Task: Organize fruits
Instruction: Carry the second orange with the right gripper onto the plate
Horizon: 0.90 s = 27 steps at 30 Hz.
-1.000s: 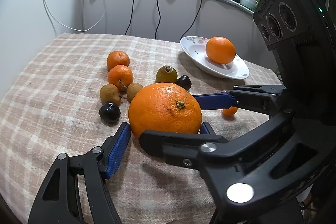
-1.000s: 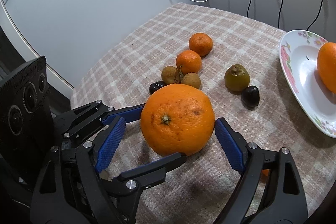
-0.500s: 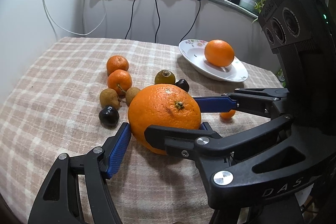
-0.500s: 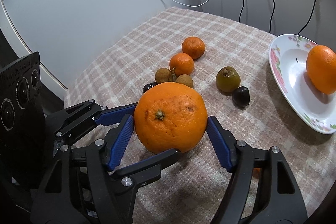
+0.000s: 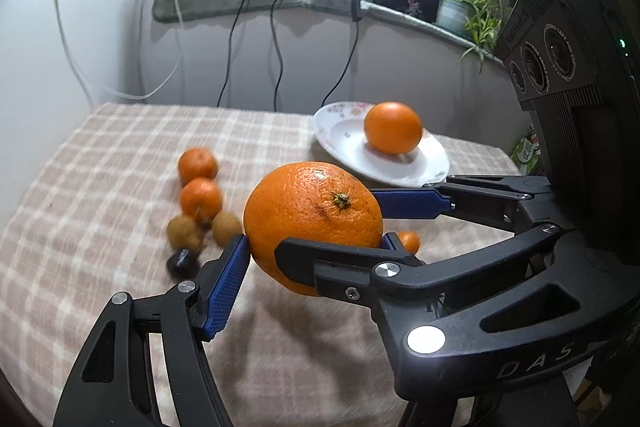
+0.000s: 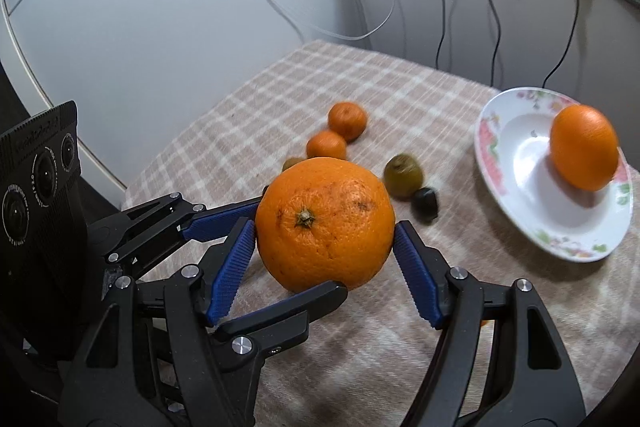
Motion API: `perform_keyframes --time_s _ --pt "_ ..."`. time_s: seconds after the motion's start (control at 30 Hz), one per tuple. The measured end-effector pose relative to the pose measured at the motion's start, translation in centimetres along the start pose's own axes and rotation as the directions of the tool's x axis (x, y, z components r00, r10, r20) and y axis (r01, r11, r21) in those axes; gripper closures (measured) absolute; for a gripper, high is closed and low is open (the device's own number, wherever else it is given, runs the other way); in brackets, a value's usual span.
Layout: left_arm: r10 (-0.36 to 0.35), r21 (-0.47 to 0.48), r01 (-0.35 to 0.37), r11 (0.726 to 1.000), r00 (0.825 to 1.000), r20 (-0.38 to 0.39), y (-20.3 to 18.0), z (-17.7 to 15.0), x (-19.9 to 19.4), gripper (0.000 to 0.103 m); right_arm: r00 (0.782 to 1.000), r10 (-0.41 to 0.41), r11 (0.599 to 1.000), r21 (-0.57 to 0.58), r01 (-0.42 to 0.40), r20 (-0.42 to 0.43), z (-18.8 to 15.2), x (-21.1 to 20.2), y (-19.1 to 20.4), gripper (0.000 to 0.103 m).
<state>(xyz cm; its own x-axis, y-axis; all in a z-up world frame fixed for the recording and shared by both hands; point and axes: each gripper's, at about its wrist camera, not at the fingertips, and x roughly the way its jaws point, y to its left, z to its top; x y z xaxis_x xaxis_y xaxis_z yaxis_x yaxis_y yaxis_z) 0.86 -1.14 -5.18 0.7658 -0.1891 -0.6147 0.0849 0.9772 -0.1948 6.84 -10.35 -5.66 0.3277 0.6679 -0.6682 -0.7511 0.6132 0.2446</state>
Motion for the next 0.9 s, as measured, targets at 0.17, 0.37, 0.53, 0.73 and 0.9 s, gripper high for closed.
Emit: perform_keyframes --time_s 0.17,0.37,0.53,0.73,0.9 --pt "-0.033 0.024 0.032 0.999 0.999 0.023 -1.3 1.3 0.8 0.036 0.999 -0.038 0.999 0.018 0.038 0.032 0.7 -1.6 -1.3 0.029" --pt "-0.063 0.056 0.061 0.997 0.997 0.036 -2.8 2.9 2.1 0.036 0.996 -0.065 0.997 0.055 0.062 0.060 1.2 -3.0 -3.5 0.029" --pt "-0.083 0.060 0.080 0.995 0.996 0.041 -3.5 3.8 3.2 0.036 0.994 -0.085 0.994 0.073 0.080 0.072 1.8 -3.4 -5.5 0.029" --pt "-0.097 0.060 0.095 0.994 0.995 0.039 -4.0 4.8 4.7 0.036 0.992 -0.100 0.991 0.095 0.092 0.078 2.3 -3.3 -7.4 0.029" --pt "-0.104 0.061 0.102 0.993 0.994 0.029 -4.3 5.5 6.1 0.036 0.991 -0.106 0.989 0.111 0.097 0.076 2.8 -2.8 -8.7 0.029"
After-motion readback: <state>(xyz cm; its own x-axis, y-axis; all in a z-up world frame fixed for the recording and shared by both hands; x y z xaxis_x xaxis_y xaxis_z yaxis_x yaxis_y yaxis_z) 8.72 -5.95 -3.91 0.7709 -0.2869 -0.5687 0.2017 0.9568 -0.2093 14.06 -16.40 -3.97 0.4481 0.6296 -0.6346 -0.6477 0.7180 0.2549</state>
